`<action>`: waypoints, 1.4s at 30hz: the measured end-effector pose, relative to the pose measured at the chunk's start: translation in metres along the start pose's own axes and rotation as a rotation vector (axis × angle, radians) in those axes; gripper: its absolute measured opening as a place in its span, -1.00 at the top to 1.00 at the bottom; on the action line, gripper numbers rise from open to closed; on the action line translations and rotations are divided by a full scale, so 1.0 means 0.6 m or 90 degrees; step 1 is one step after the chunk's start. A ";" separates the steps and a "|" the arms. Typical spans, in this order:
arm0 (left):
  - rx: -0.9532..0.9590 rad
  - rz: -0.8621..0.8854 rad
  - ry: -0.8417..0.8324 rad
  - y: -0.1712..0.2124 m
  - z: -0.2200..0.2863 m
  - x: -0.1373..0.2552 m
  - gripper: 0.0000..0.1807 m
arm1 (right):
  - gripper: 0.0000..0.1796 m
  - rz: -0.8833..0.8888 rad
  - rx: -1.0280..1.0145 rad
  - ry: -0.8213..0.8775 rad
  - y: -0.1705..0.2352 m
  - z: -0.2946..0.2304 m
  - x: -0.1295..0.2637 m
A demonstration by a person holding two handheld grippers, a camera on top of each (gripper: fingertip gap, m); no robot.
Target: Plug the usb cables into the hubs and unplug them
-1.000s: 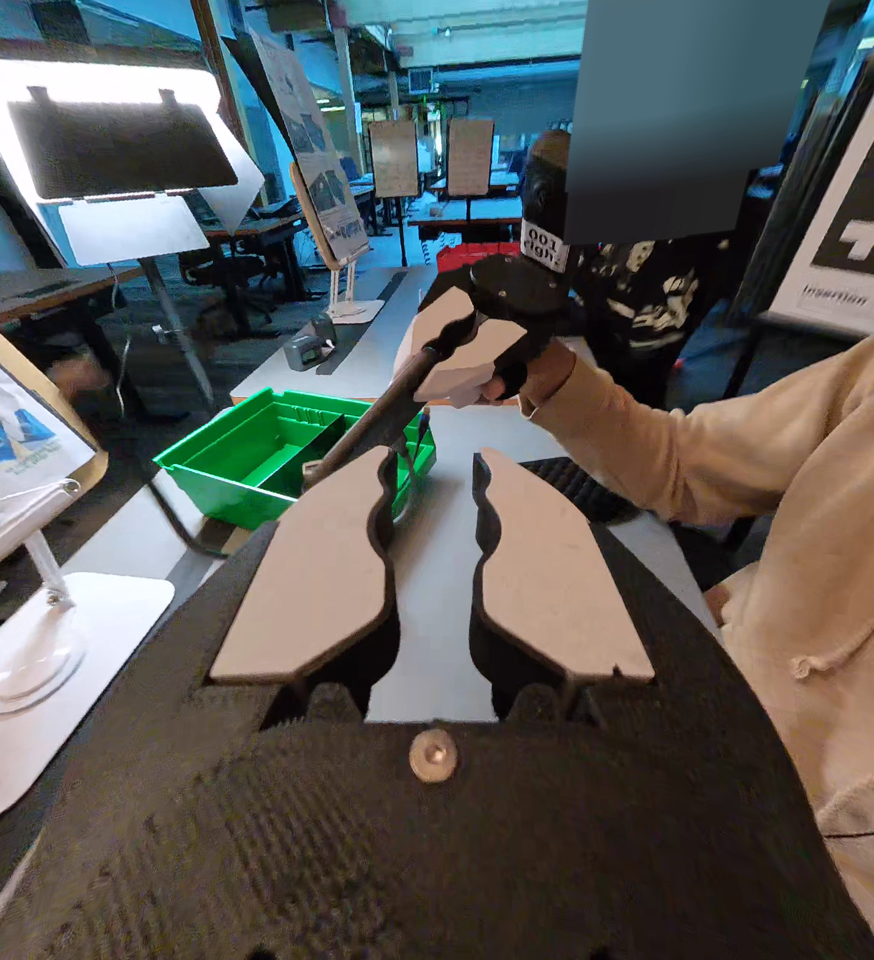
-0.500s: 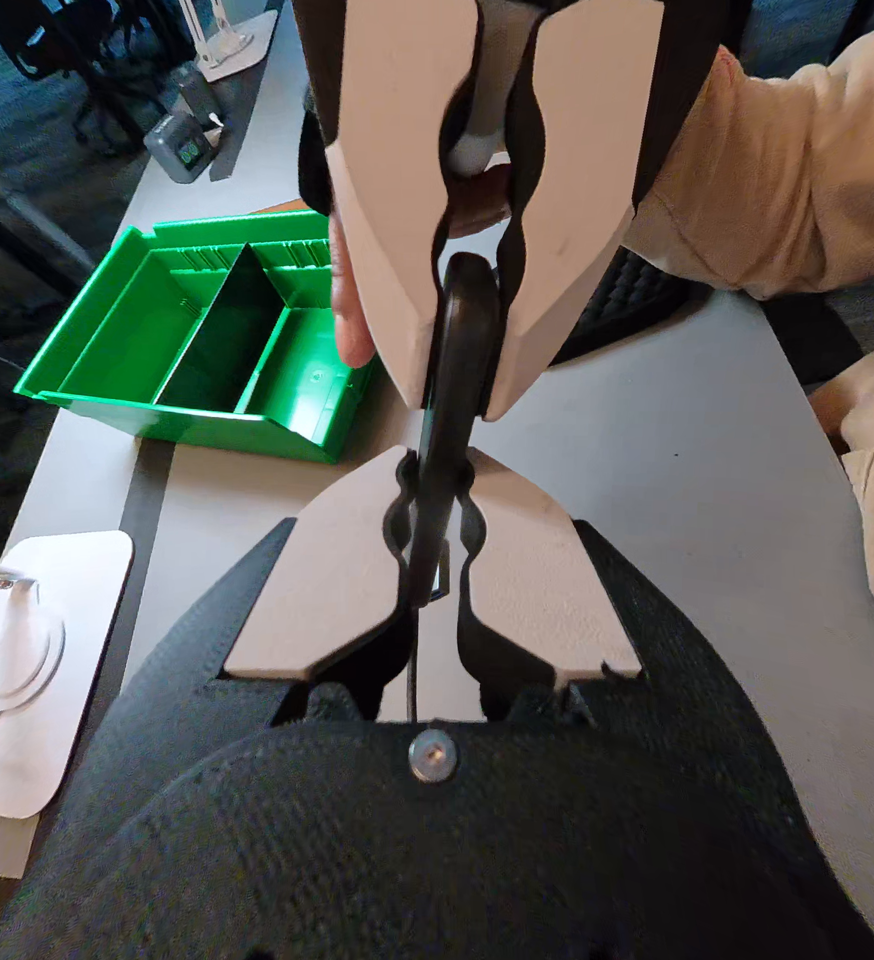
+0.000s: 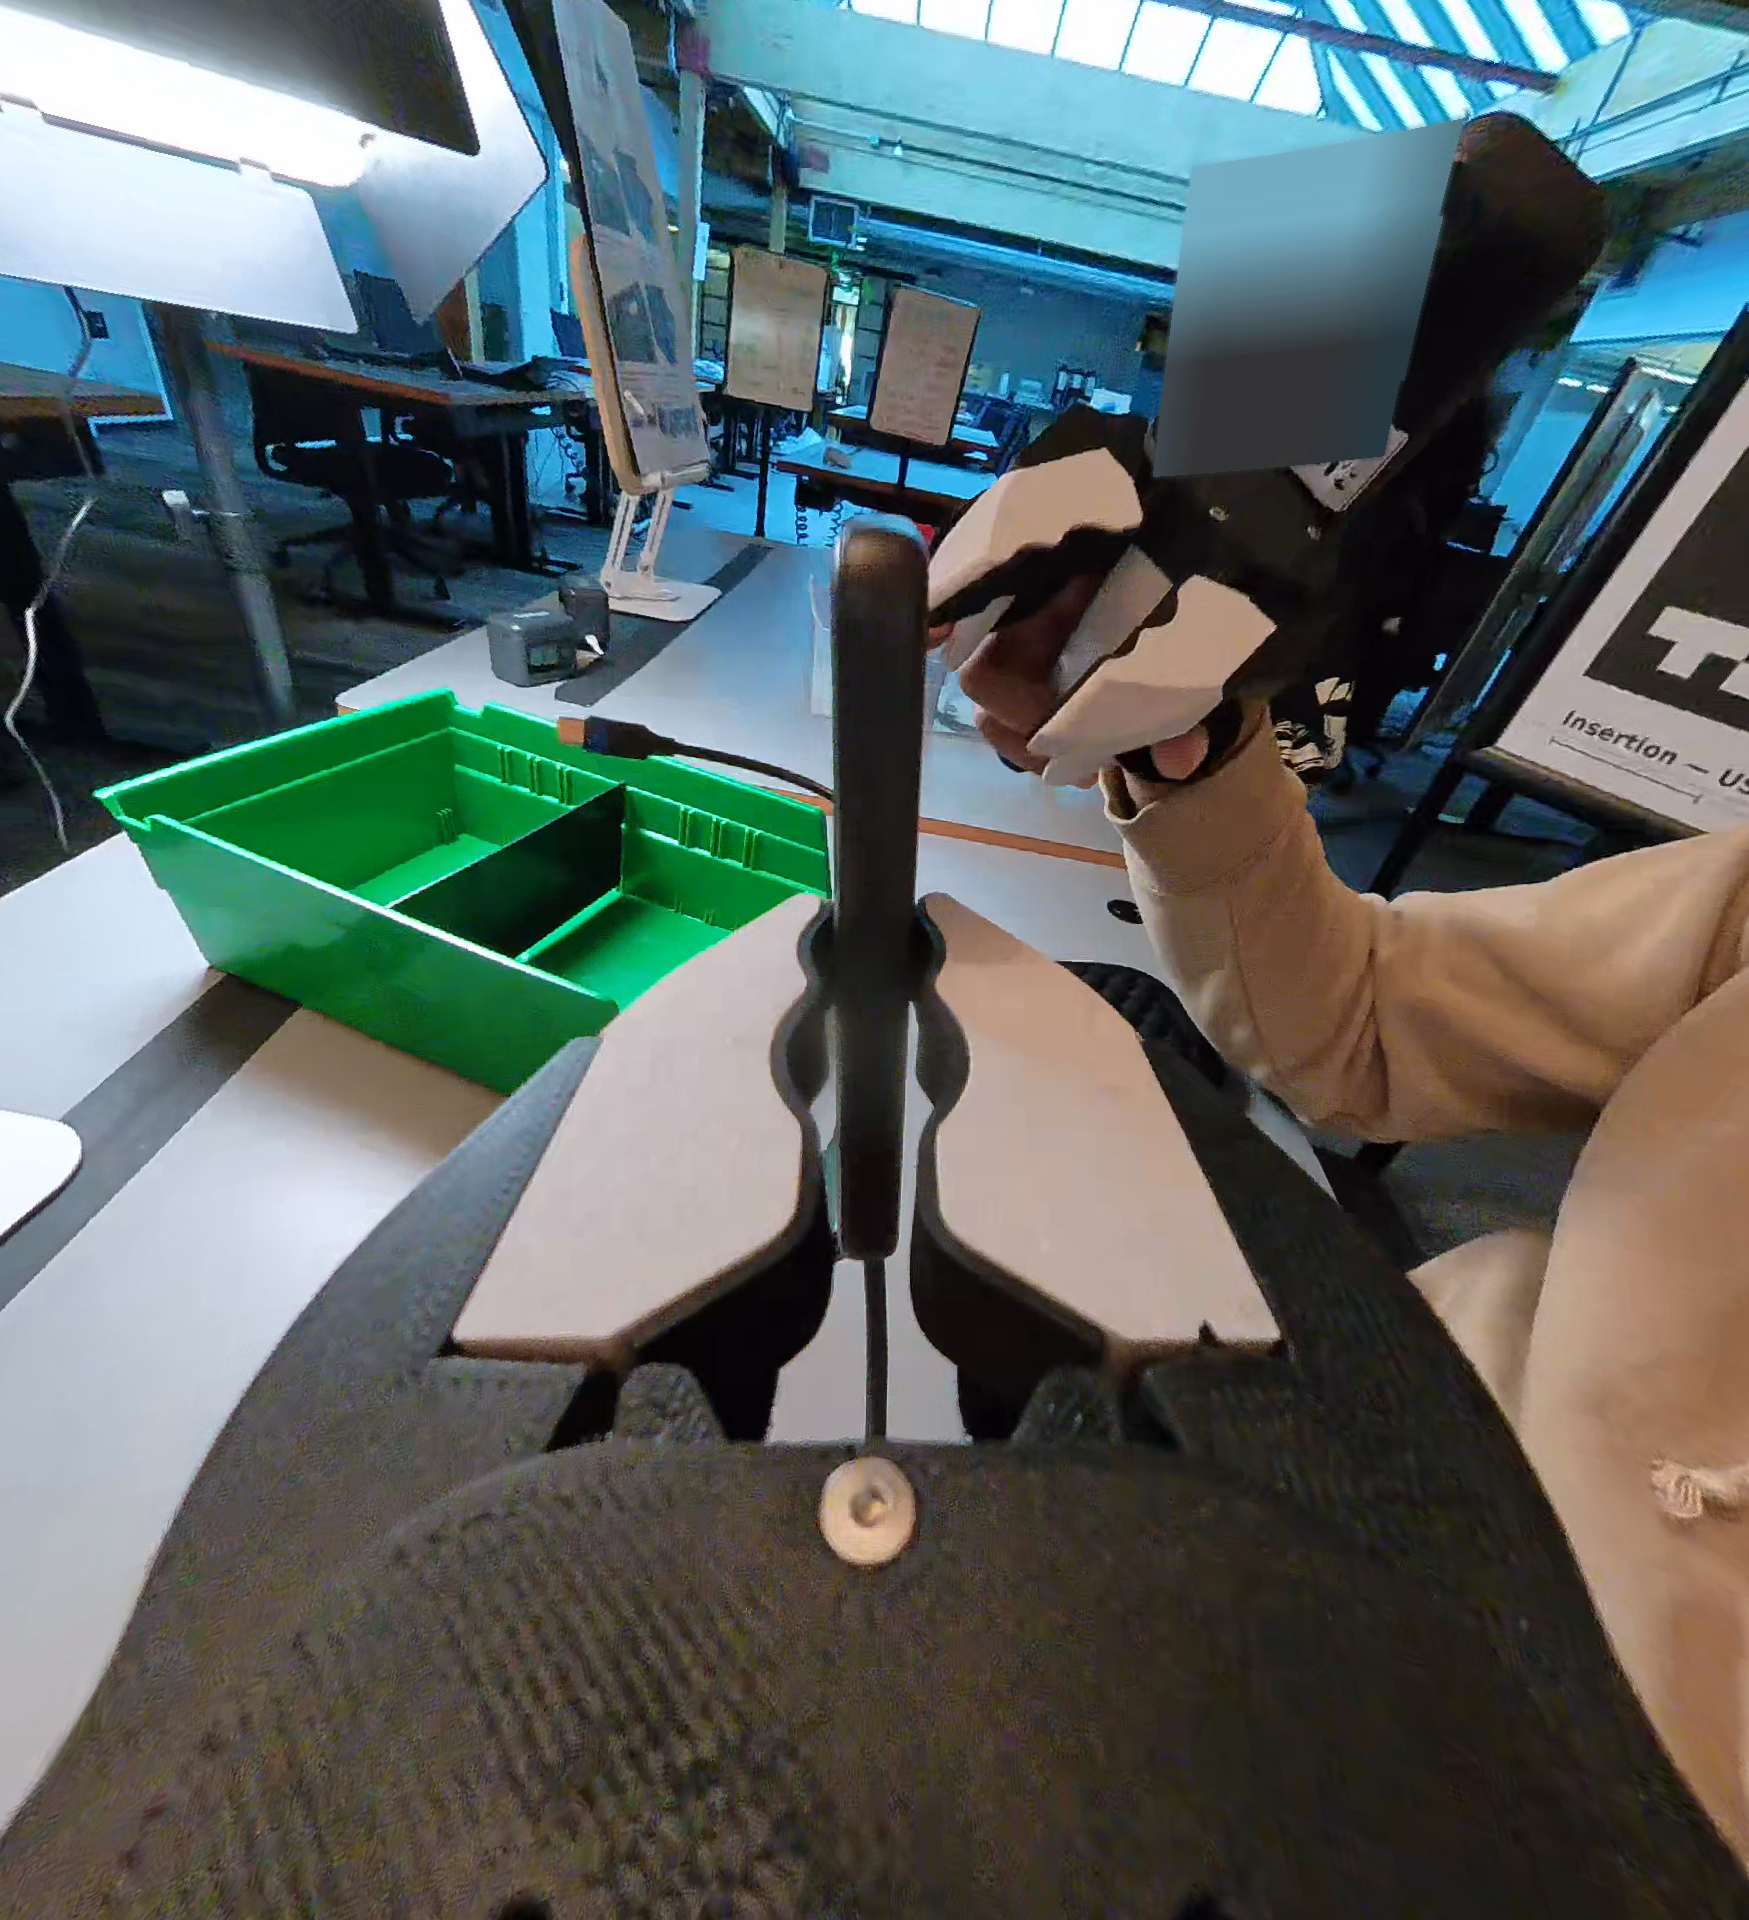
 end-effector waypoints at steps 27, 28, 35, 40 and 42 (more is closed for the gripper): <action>-0.179 -0.071 0.055 0.034 0.060 -0.028 0.86 | 0.90 0.008 -0.112 -0.244 0.017 -0.085 -0.048; -0.173 -0.054 0.065 0.028 0.063 -0.027 0.86 | 0.91 0.022 -0.121 -0.250 0.012 -0.085 -0.046; -0.207 -0.082 0.063 0.024 0.064 -0.019 0.86 | 0.90 0.025 -0.111 -0.275 0.015 -0.090 -0.050; -0.194 -0.072 0.042 0.014 0.060 -0.023 0.86 | 0.90 0.039 -0.136 -0.288 0.017 -0.080 -0.051; -0.187 -0.051 0.046 0.009 0.061 -0.025 0.87 | 0.90 0.054 -0.143 -0.297 0.016 -0.077 -0.049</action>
Point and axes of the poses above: each gripper's, where its closed fingertips meet, x back along the fingers, y out of its underside, z = x × y across the jaws, the point moved 2 cm from there along x, back along the fingers, and after that the axes turned 1 degree about y, right-handed, at the moved point
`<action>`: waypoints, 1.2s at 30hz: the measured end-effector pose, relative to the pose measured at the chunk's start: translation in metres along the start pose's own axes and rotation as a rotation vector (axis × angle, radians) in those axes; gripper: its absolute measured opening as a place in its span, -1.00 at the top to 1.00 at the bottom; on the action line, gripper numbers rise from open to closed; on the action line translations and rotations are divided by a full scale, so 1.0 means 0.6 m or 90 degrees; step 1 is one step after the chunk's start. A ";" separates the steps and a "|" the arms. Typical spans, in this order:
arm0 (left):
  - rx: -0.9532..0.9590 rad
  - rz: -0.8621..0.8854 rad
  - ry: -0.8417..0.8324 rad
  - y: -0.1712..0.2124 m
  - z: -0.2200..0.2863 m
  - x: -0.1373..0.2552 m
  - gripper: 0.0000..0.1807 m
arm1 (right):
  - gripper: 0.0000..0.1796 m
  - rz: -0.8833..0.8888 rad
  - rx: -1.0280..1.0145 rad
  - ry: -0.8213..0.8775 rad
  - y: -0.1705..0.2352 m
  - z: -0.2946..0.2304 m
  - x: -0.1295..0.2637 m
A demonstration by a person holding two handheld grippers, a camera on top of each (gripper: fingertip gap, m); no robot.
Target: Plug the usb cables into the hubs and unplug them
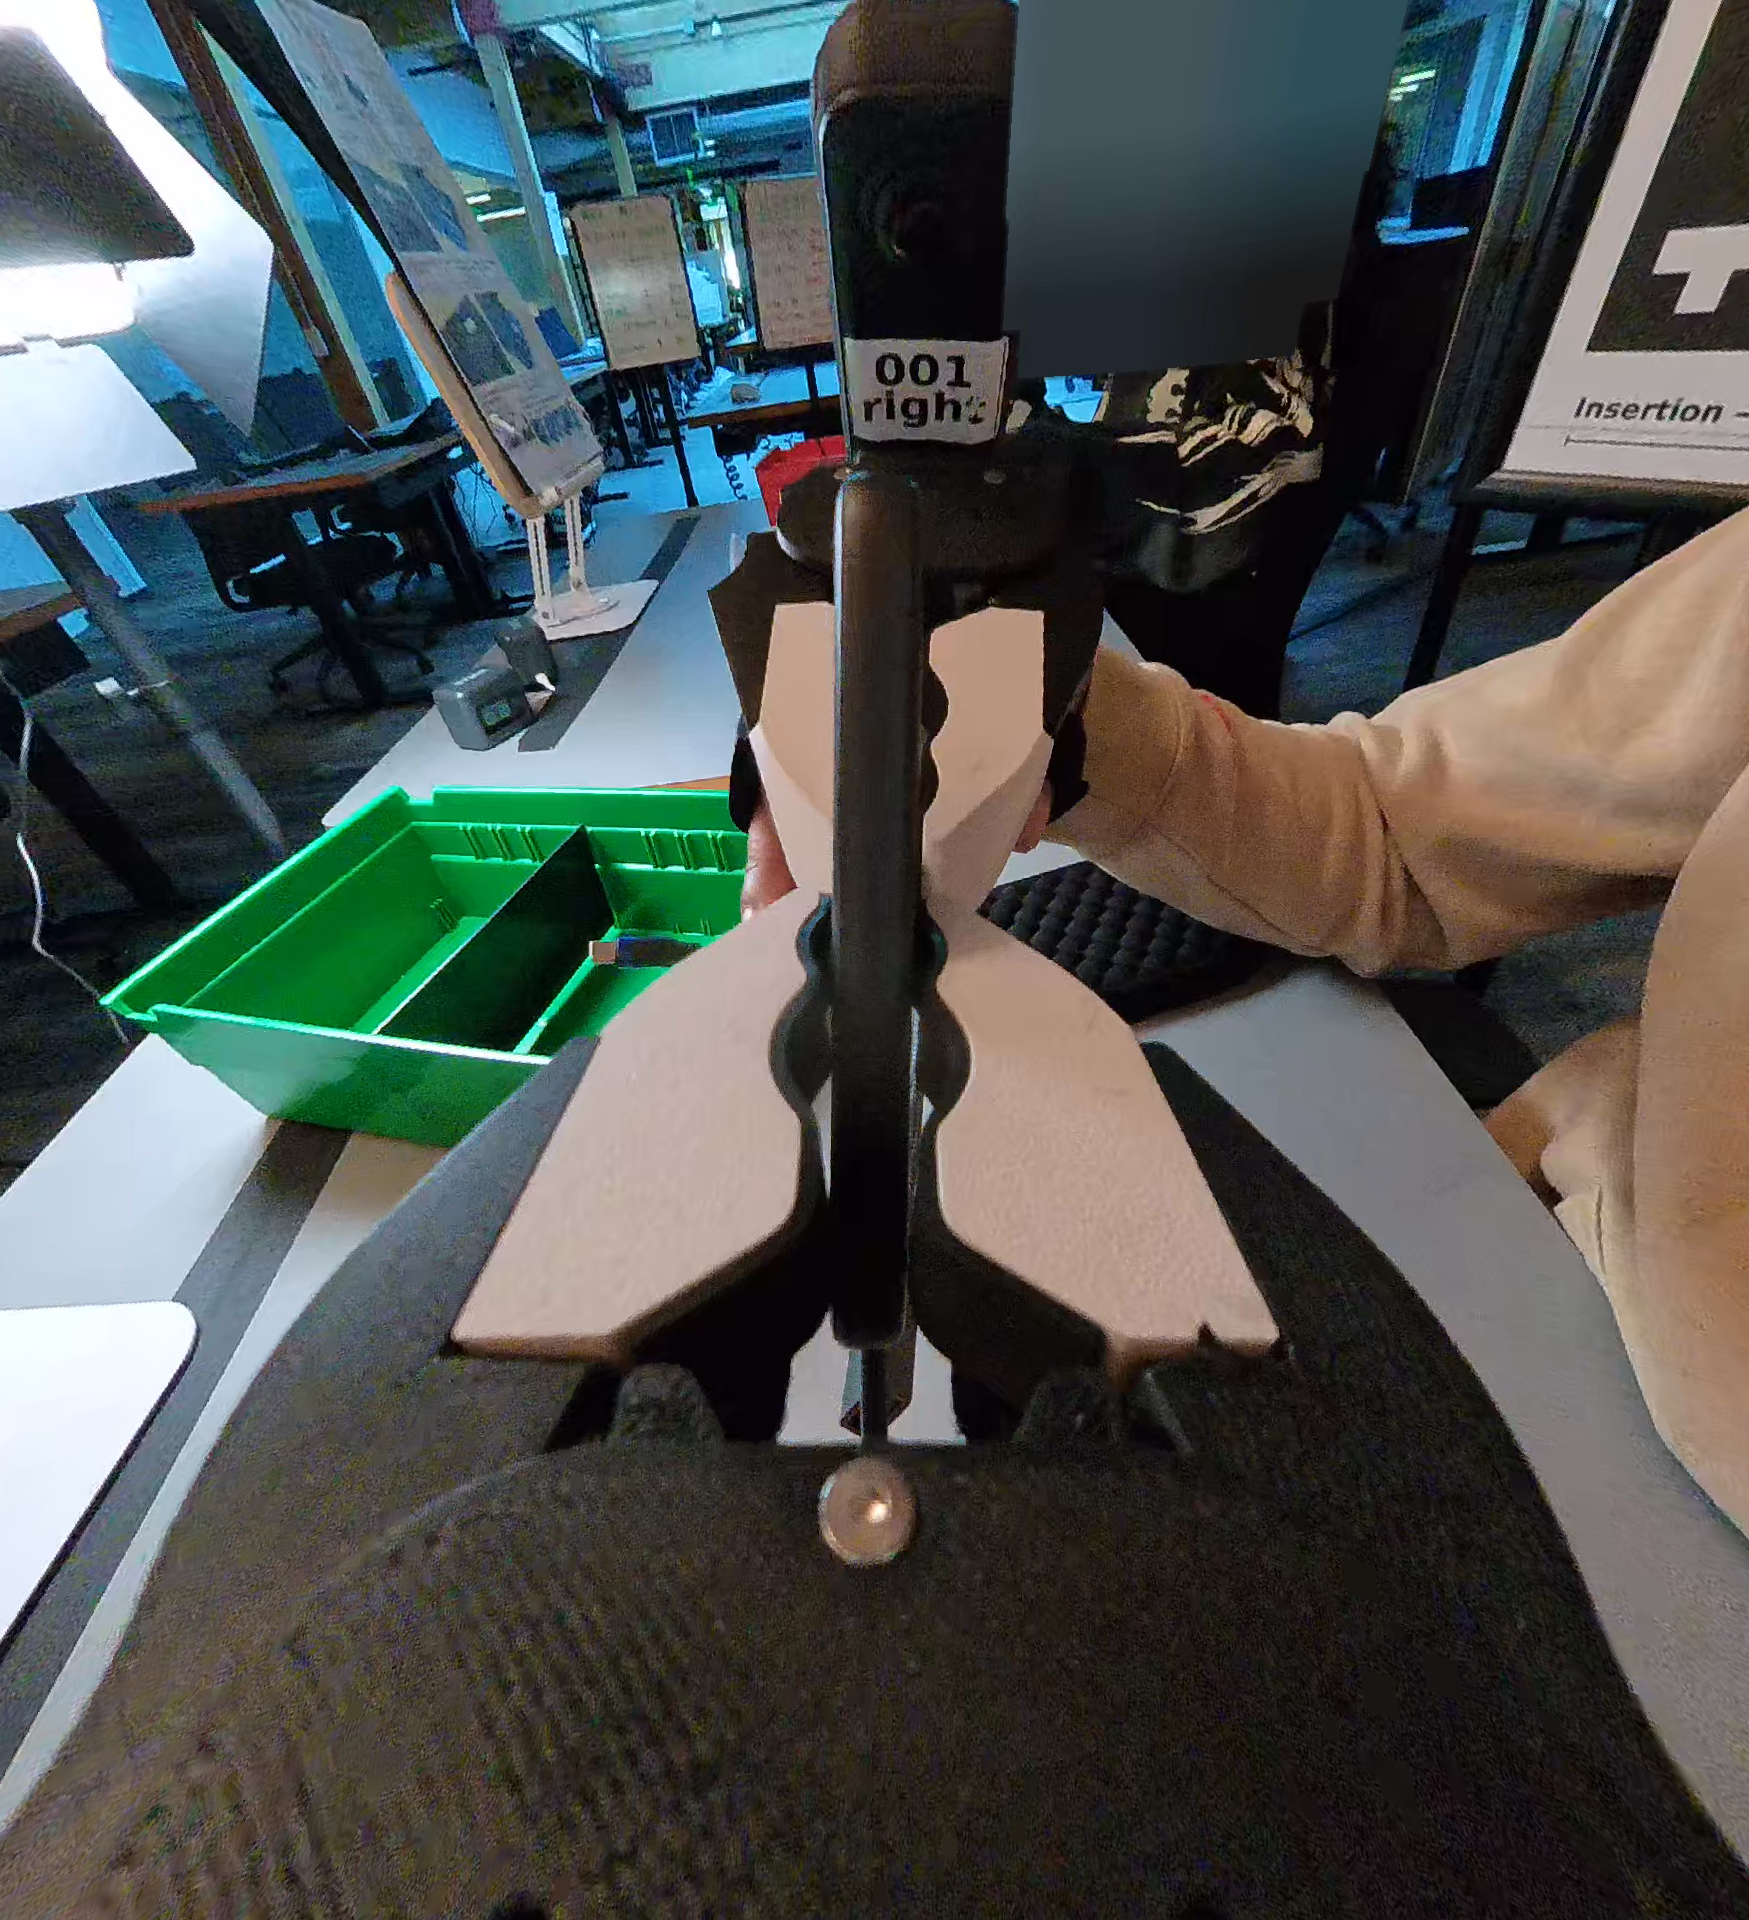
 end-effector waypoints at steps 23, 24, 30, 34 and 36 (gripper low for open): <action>0.036 0.100 0.009 -0.009 0.001 -0.012 0.86 | 0.90 0.071 0.031 0.006 -0.017 0.003 0.014; 0.035 0.107 0.010 -0.010 0.002 -0.012 0.86 | 0.90 0.069 0.036 0.007 -0.017 0.002 0.015; 0.033 0.012 0.035 -0.006 0.018 -0.005 0.75 | 0.91 -0.027 0.061 0.007 0.004 -0.008 0.013; -0.022 -0.039 0.013 0.005 0.024 -0.012 0.86 | 0.91 -0.030 0.076 0.004 0.002 -0.019 -0.007; -0.023 -0.028 0.000 -0.001 0.020 -0.008 0.86 | 0.90 -0.003 0.077 0.017 -0.007 -0.017 -0.006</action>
Point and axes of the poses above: each gripper's, where its closed fingertips meet, x back along the fingers, y out of its underside, z = x × y across the jaws, the point moved 2 cm from there along x, back along the fingers, and after that the axes turned 1 degree about y, right-handed, at the moved point
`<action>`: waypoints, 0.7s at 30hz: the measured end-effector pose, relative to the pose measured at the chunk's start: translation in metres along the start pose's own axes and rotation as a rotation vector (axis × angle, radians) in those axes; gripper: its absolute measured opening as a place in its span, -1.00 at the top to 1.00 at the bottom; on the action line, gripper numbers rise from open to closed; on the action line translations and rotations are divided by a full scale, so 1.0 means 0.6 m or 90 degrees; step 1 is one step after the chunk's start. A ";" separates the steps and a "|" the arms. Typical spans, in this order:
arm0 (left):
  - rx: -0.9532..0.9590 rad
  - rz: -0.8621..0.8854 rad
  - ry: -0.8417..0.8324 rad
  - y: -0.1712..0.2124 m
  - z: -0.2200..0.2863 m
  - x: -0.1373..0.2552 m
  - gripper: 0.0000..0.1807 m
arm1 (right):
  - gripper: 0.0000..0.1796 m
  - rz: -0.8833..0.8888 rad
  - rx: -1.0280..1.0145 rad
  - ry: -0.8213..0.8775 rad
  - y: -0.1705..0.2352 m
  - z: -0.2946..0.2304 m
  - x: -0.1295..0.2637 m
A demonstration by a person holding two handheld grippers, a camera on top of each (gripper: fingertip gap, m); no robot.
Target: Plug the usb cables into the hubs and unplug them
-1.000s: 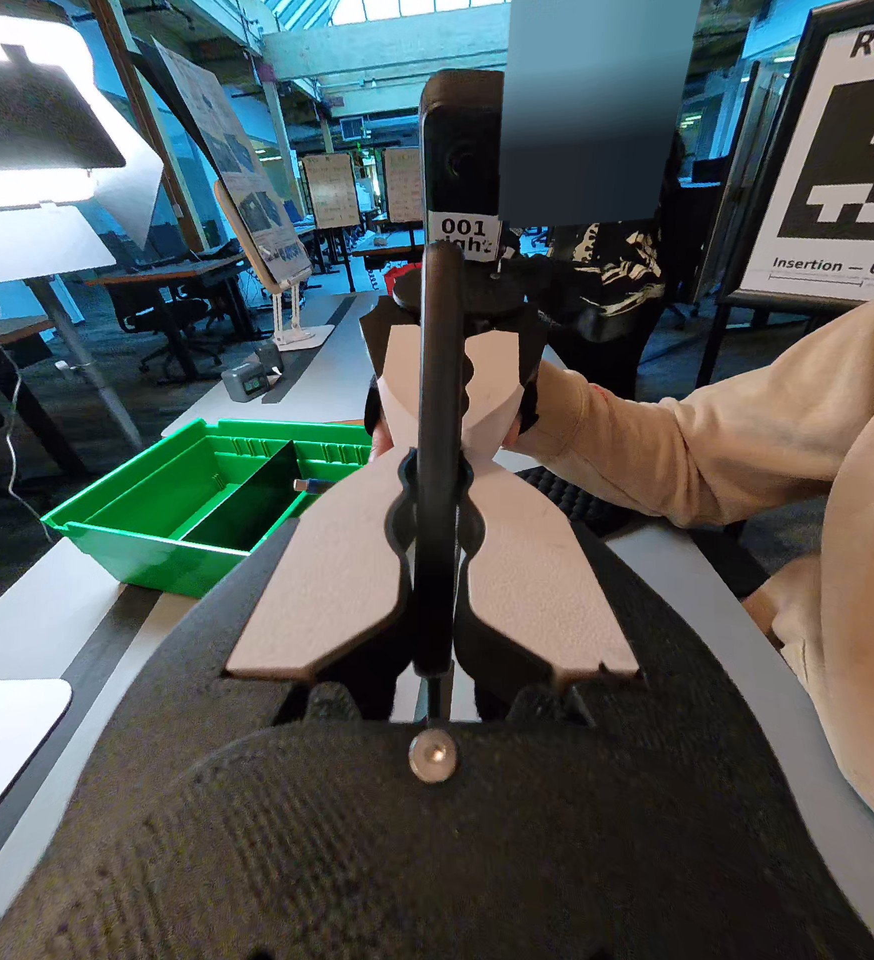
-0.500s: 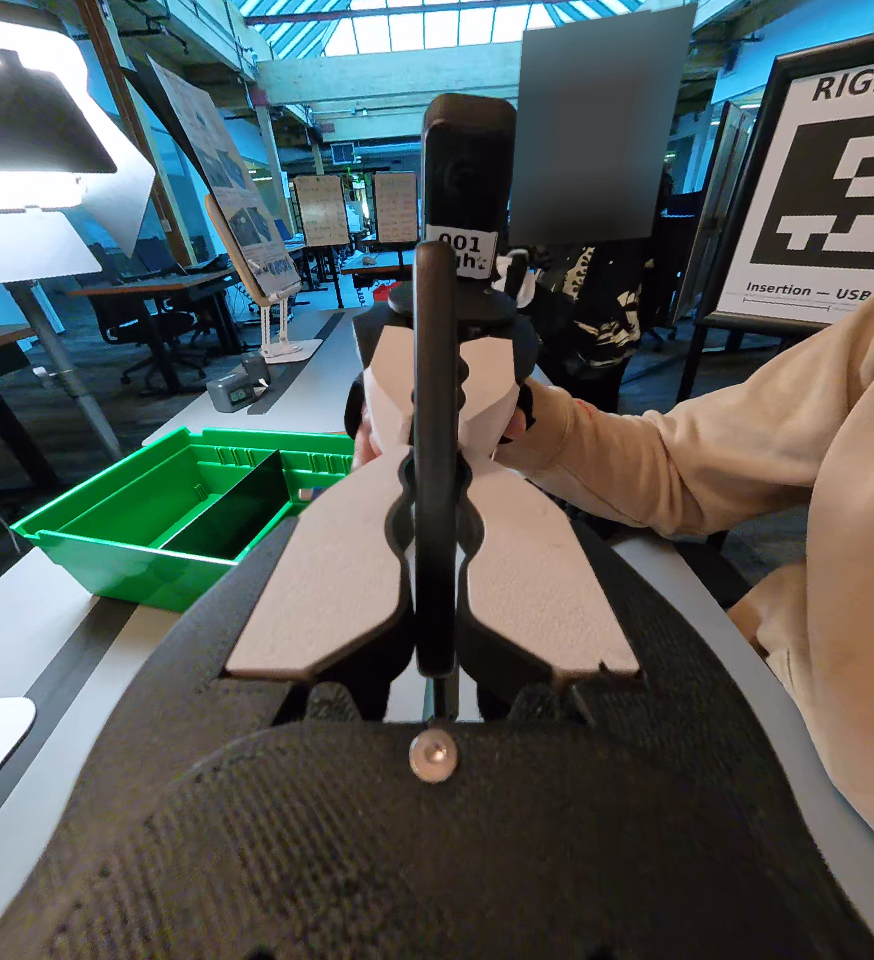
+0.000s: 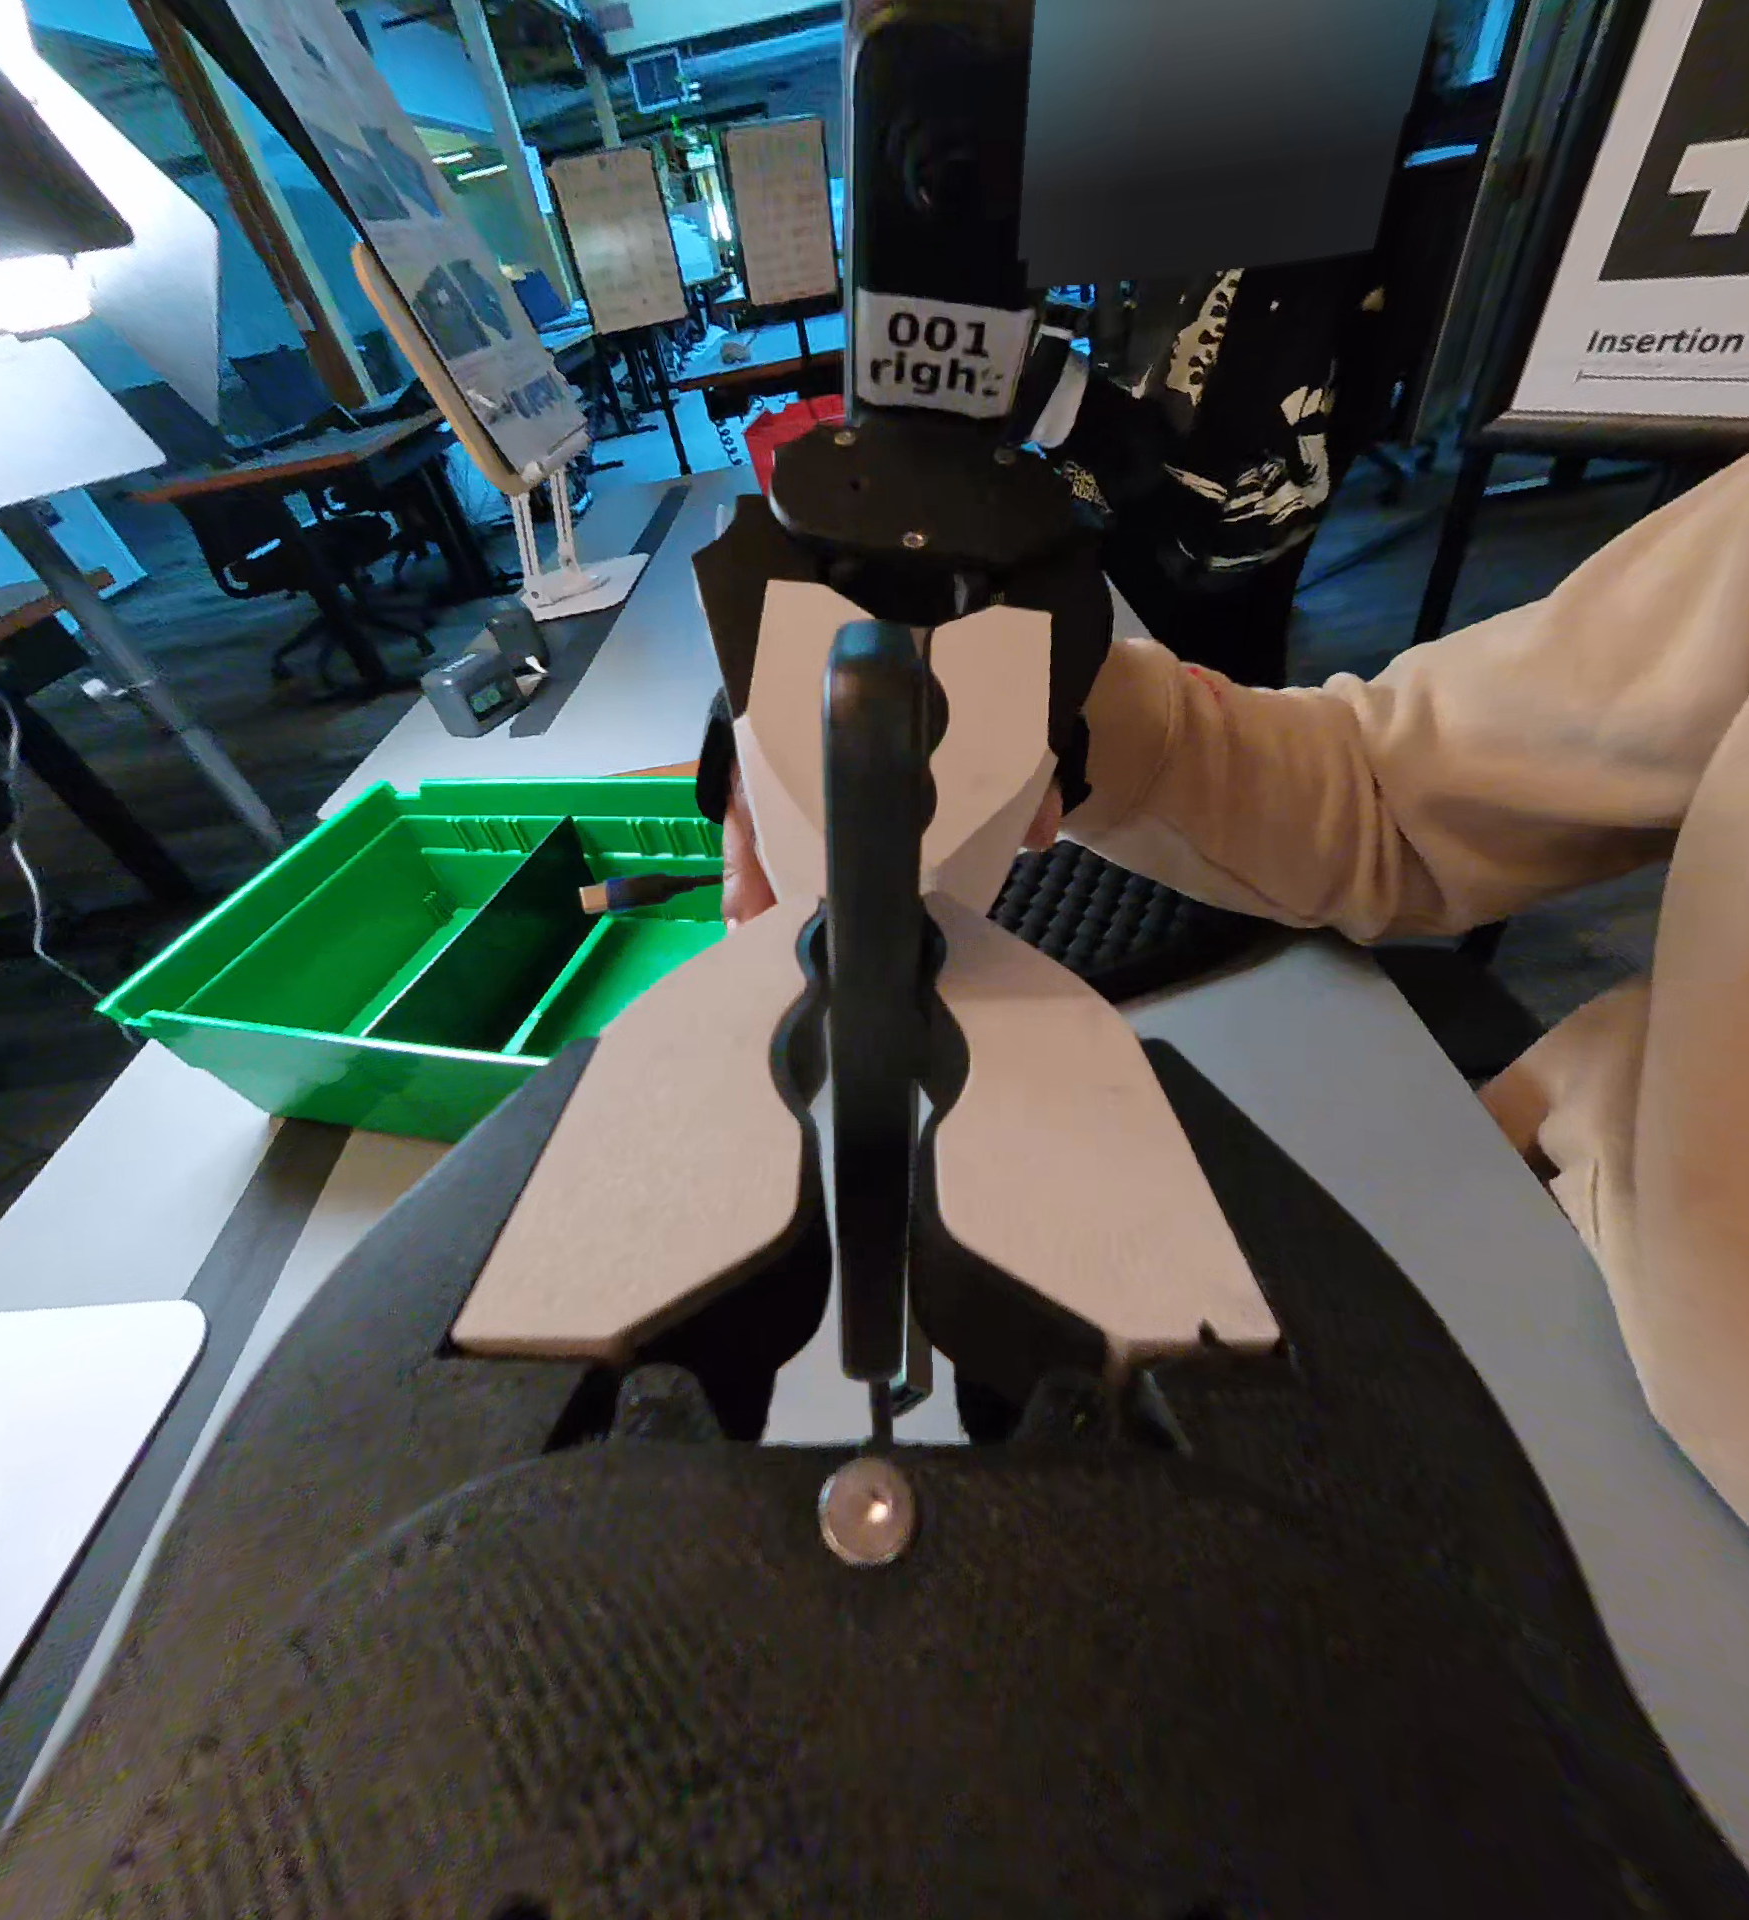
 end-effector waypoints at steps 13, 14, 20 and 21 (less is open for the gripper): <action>-0.026 -0.006 -0.078 -0.022 -0.029 0.067 0.86 | 0.90 0.036 0.005 0.014 -0.003 0.024 0.058; -0.030 -0.006 -0.100 -0.026 -0.039 0.098 0.86 | 0.90 0.045 0.002 0.026 -0.007 0.031 0.083; -0.019 0.008 -0.118 -0.033 -0.049 0.113 0.86 | 0.90 0.037 0.004 0.090 -0.008 0.057 0.107; -0.012 0.007 -0.118 -0.028 -0.052 0.107 0.86 | 0.90 0.024 0.000 0.102 0.001 0.064 0.109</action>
Point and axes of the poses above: each gripper's, where its closed fingertips meet, x back along the fingers, y out of its underside, z = x × y across the jaws, the point moved 2 cm from there along x, back along the fingers, and after that the axes turned 1 degree about y, right-handed, at the moved point
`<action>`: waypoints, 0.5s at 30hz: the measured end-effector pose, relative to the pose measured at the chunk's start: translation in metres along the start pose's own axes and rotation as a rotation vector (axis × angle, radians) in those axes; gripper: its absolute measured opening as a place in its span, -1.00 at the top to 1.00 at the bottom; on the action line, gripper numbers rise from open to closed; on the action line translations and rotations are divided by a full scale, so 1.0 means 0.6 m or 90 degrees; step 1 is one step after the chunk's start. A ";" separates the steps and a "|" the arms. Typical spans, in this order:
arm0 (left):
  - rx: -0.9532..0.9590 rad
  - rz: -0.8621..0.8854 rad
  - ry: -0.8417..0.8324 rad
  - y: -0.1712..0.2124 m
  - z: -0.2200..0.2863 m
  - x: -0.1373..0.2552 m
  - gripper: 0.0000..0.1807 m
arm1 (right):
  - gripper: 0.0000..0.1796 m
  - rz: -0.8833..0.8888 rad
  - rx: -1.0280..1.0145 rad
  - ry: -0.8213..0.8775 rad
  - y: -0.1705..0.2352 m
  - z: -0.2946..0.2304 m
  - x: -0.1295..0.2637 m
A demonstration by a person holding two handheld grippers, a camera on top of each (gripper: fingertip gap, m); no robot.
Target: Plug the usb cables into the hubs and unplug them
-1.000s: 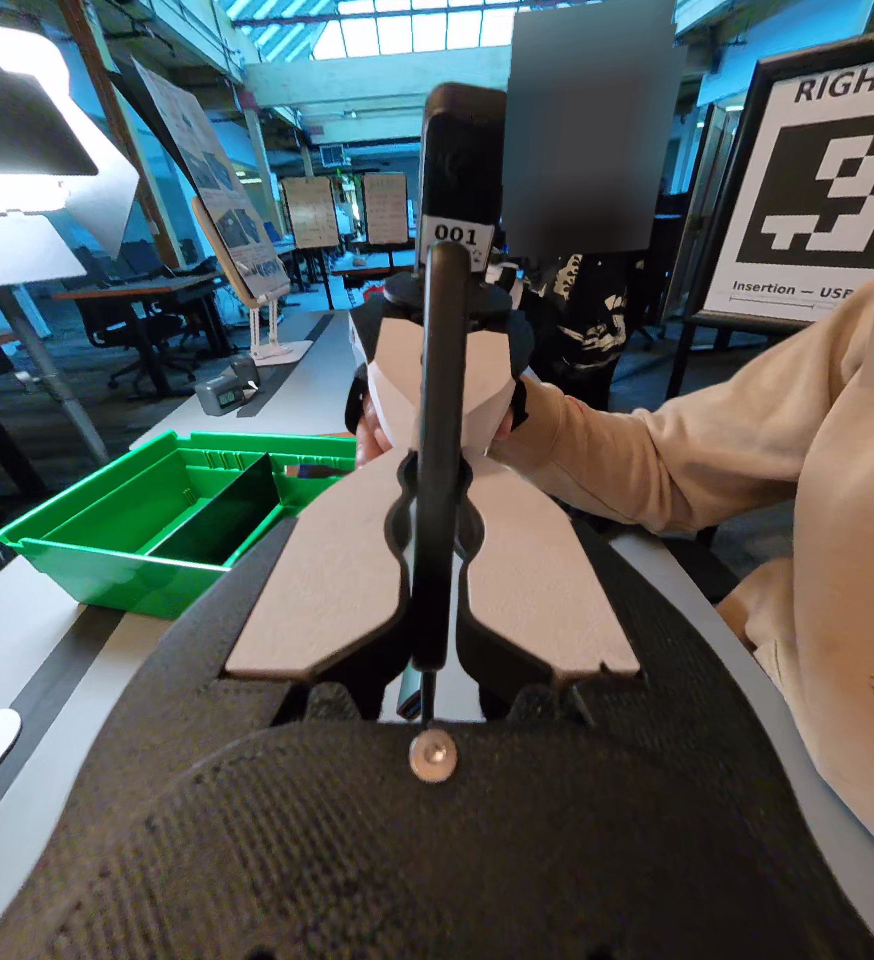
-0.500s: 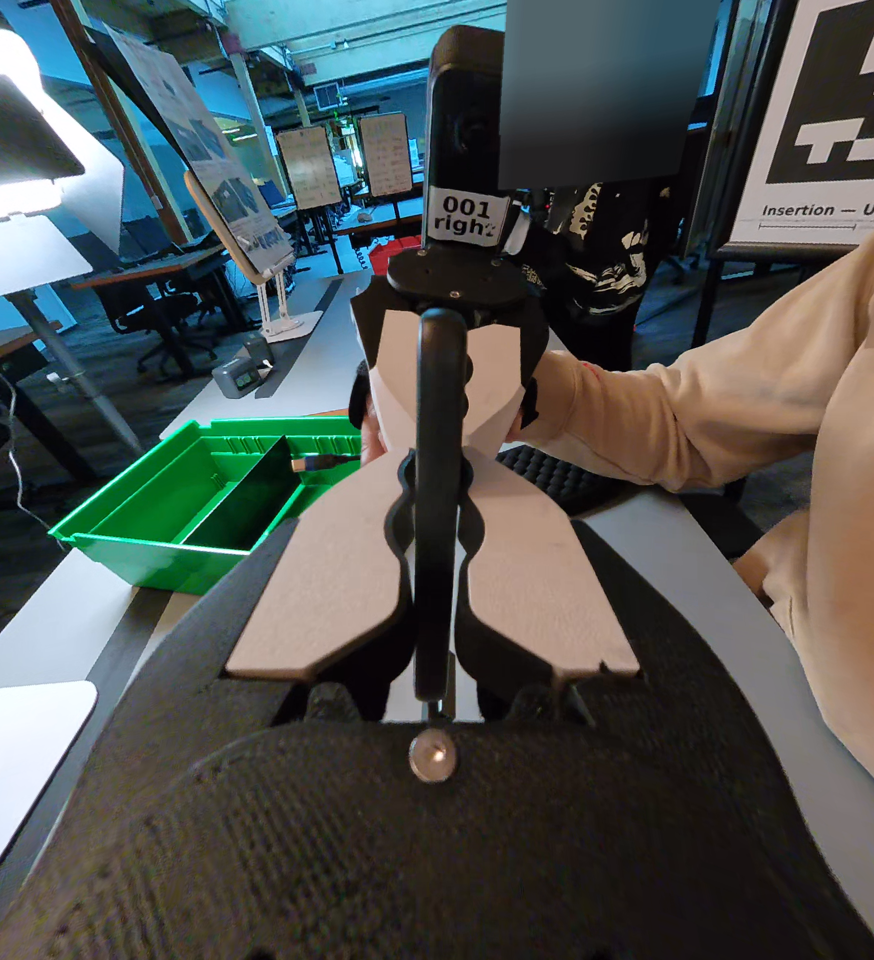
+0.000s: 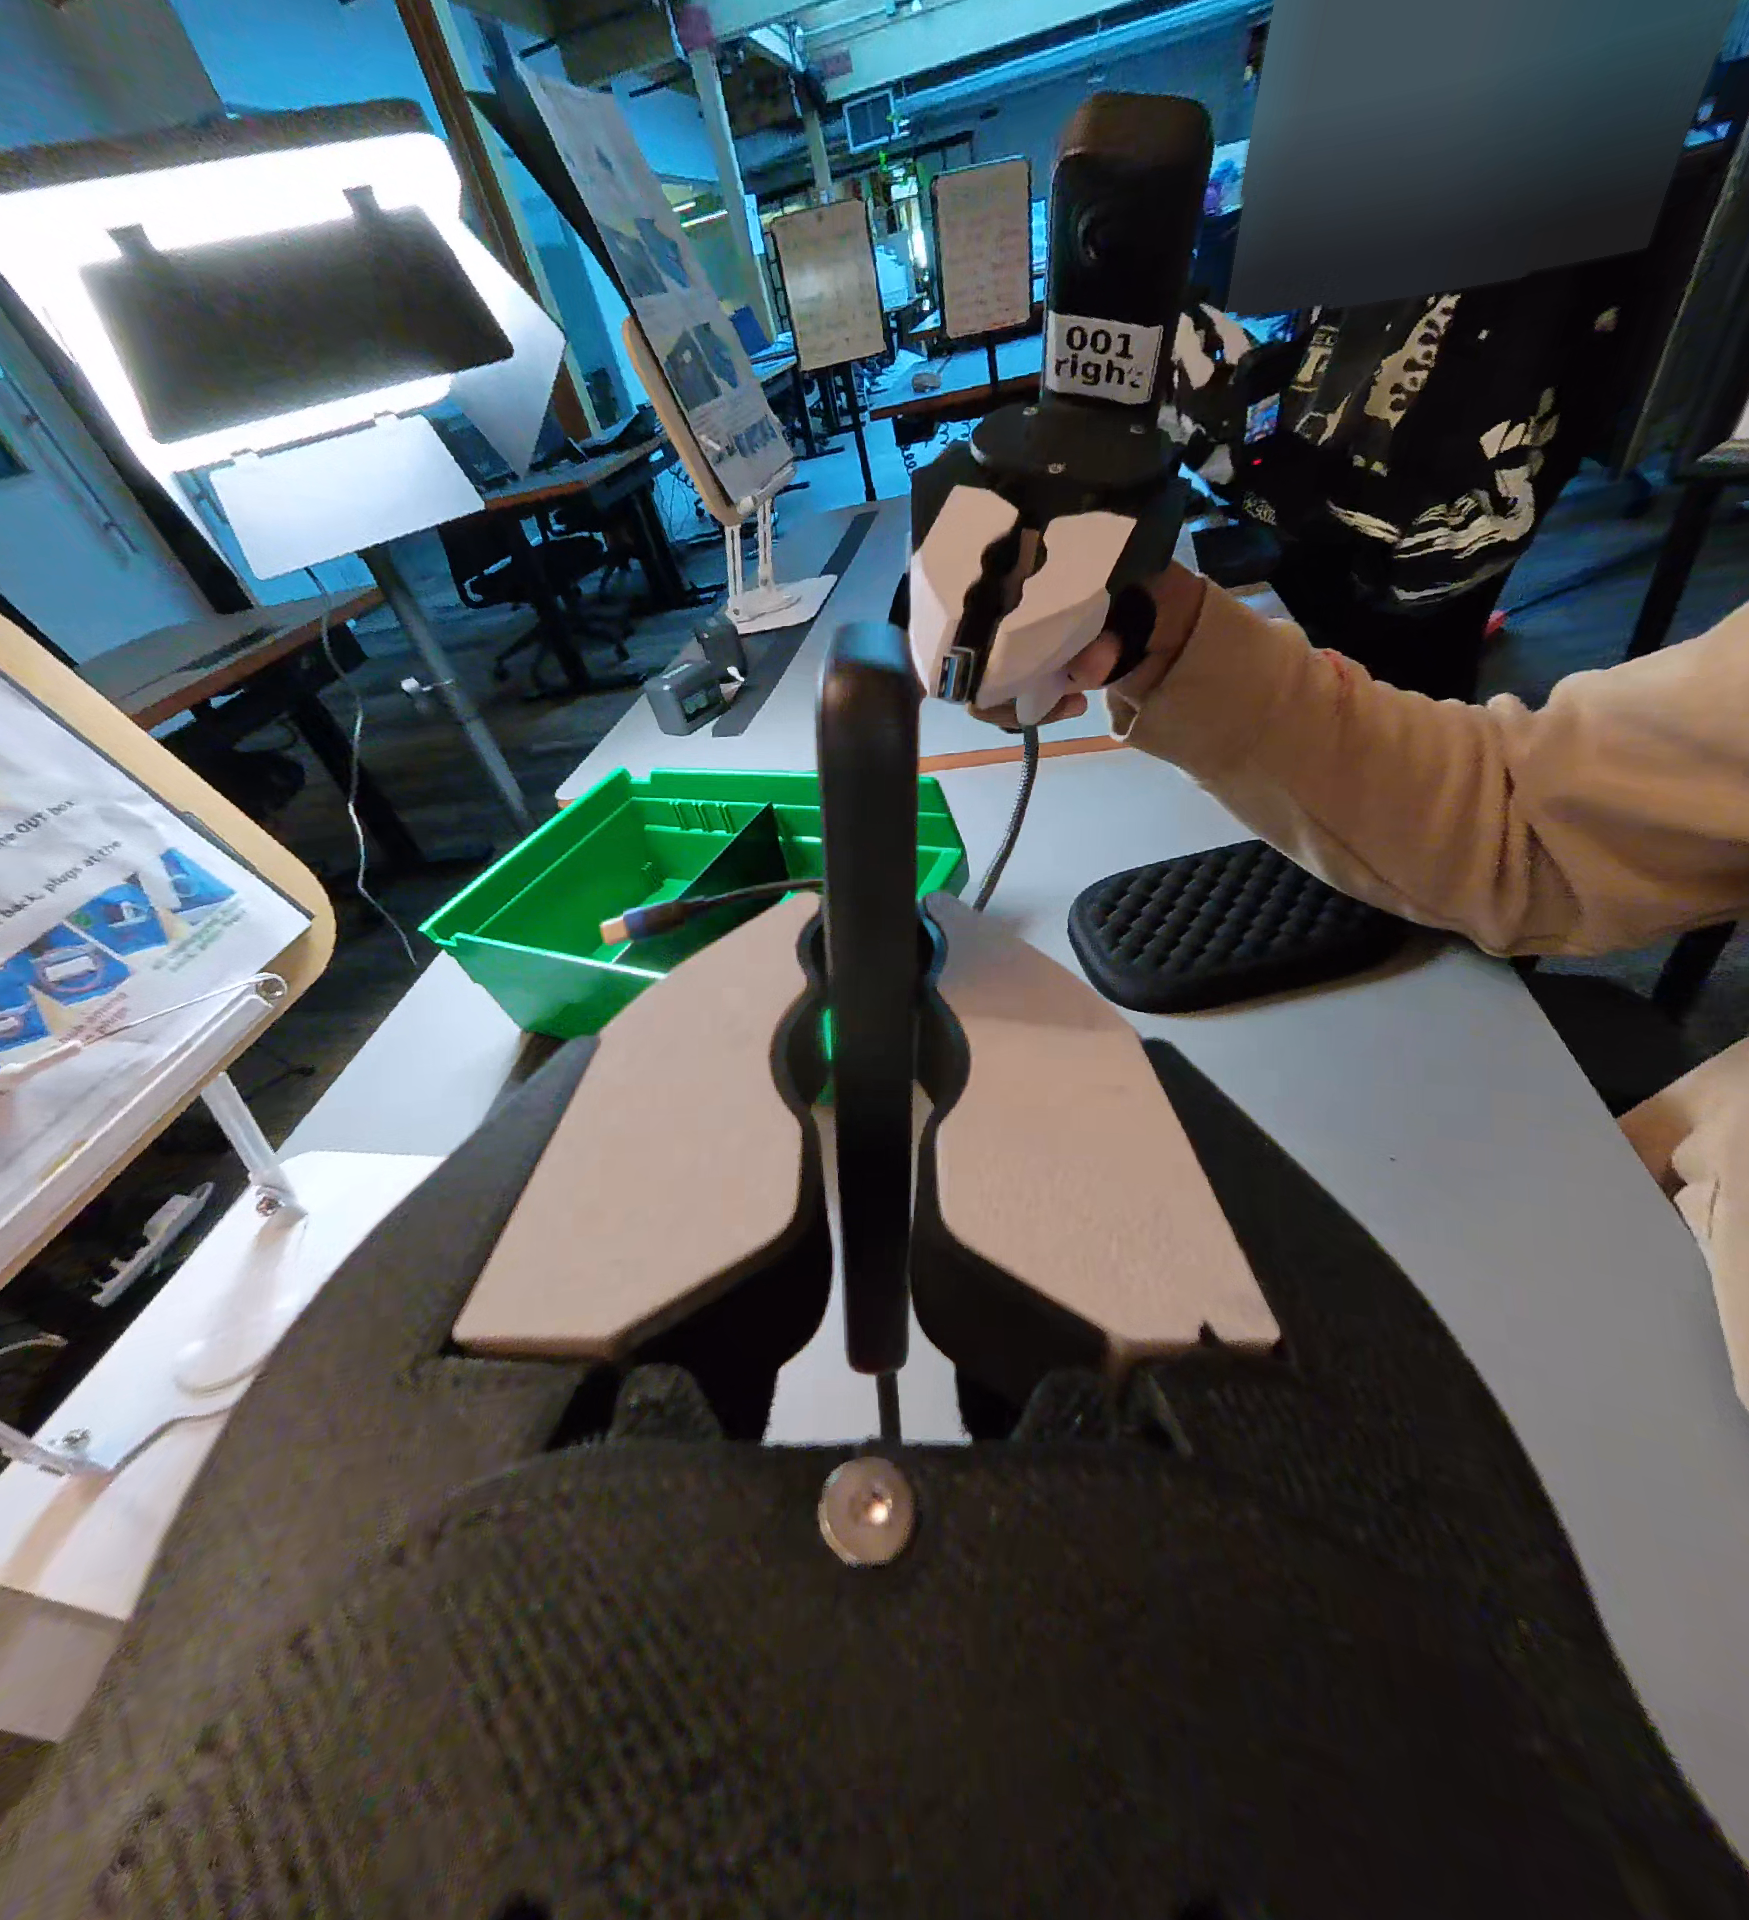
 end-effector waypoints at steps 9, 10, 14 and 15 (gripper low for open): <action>0.037 0.017 -0.012 0.011 -0.020 -0.002 0.86 | 0.90 -0.121 -0.027 0.220 0.086 0.120 0.089; 0.041 0.017 -0.012 0.014 -0.022 -0.003 0.86 | 0.90 -0.137 -0.032 0.237 0.103 0.131 0.094; 0.051 0.008 -0.012 0.027 -0.027 -0.009 0.86 | 0.90 -0.235 -0.041 0.271 0.192 0.166 0.080; 0.052 0.006 -0.010 0.030 -0.026 -0.012 0.86 | 0.90 -0.271 -0.026 0.286 0.215 0.173 0.072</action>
Point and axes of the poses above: each gripper's, where its closed fingertips meet, x back along the fingers, y out of its underside, z = x × y across the jaws, the point moved 2 cm from there along x, back along the fingers, and after that the axes turned 1 degree about y, right-handed, at the moved point
